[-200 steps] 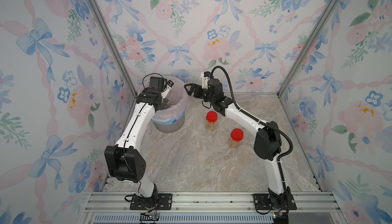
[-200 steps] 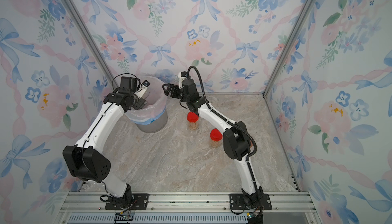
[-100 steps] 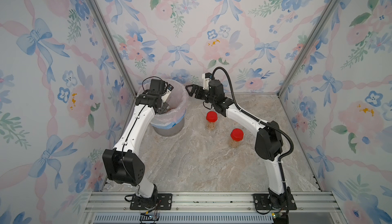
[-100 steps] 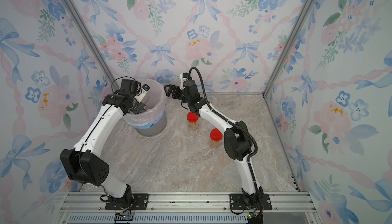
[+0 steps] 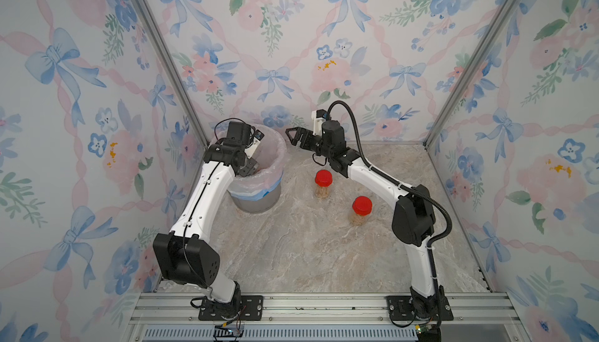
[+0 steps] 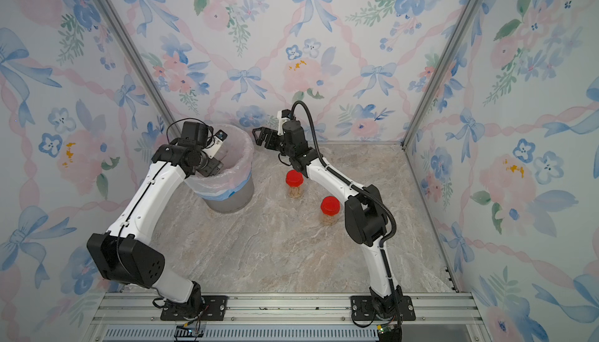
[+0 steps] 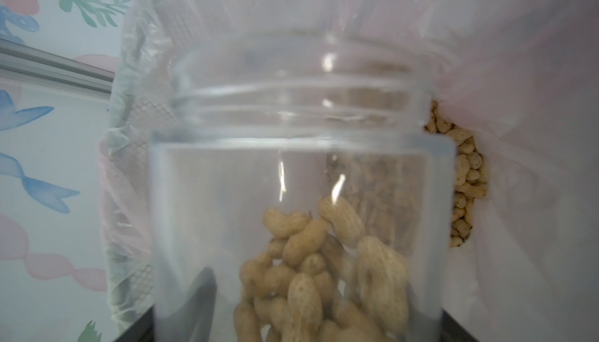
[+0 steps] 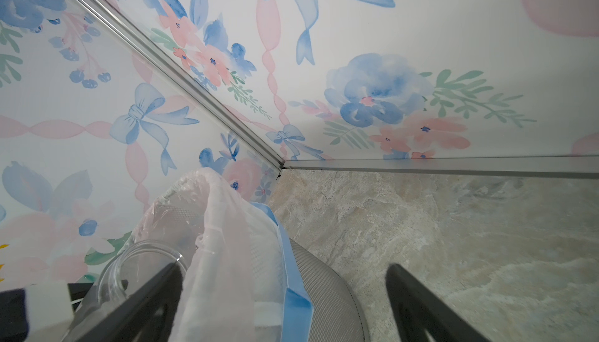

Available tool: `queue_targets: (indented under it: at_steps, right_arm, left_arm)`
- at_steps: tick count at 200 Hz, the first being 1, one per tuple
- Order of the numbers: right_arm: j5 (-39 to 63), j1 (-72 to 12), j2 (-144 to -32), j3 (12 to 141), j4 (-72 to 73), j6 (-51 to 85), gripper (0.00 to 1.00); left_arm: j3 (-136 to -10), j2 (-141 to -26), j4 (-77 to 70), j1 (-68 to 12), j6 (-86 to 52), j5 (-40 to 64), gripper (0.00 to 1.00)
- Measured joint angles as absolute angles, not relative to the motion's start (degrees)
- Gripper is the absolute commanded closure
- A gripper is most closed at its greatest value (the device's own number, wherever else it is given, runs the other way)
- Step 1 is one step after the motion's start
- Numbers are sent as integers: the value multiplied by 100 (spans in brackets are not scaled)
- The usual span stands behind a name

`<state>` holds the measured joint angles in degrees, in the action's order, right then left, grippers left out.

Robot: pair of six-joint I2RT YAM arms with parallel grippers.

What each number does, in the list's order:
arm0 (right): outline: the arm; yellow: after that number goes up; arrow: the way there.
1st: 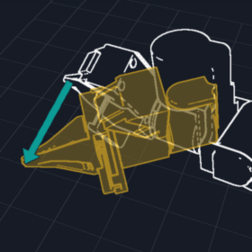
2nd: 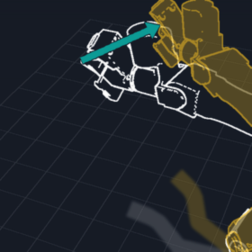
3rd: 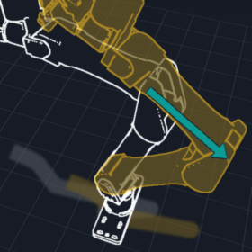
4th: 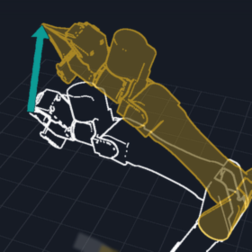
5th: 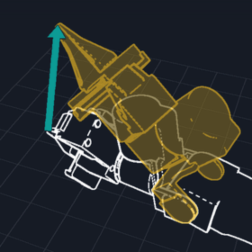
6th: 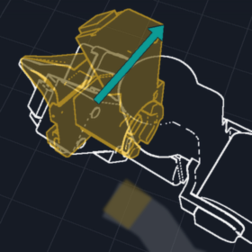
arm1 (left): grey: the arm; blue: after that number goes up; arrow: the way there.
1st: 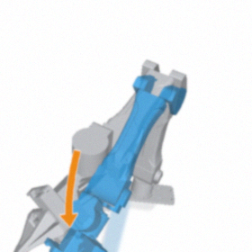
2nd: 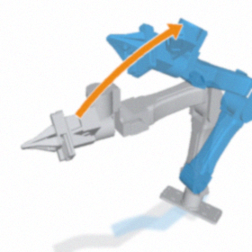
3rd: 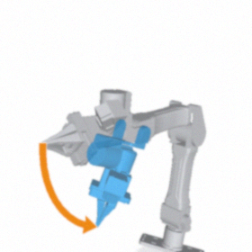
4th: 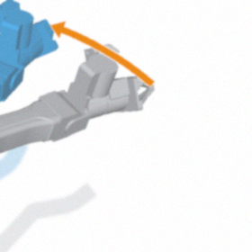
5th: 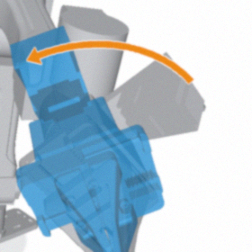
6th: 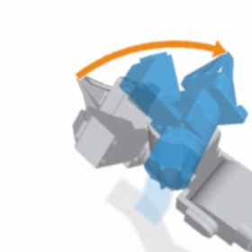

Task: Empty moldy peanuts from jars
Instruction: Move the trash bin to the center of the board.

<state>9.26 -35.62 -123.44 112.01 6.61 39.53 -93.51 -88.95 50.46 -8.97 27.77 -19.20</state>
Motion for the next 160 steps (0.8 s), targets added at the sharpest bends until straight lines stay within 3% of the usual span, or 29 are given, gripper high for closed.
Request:
queue_targets:
  at_steps: [160]
  right_arm:
    - [917, -3485, -12101, 10831, 670, 3964, 0]
  left_arm:
    - [-8593, -8106, 5127, -978, 2646, -1505, 77]
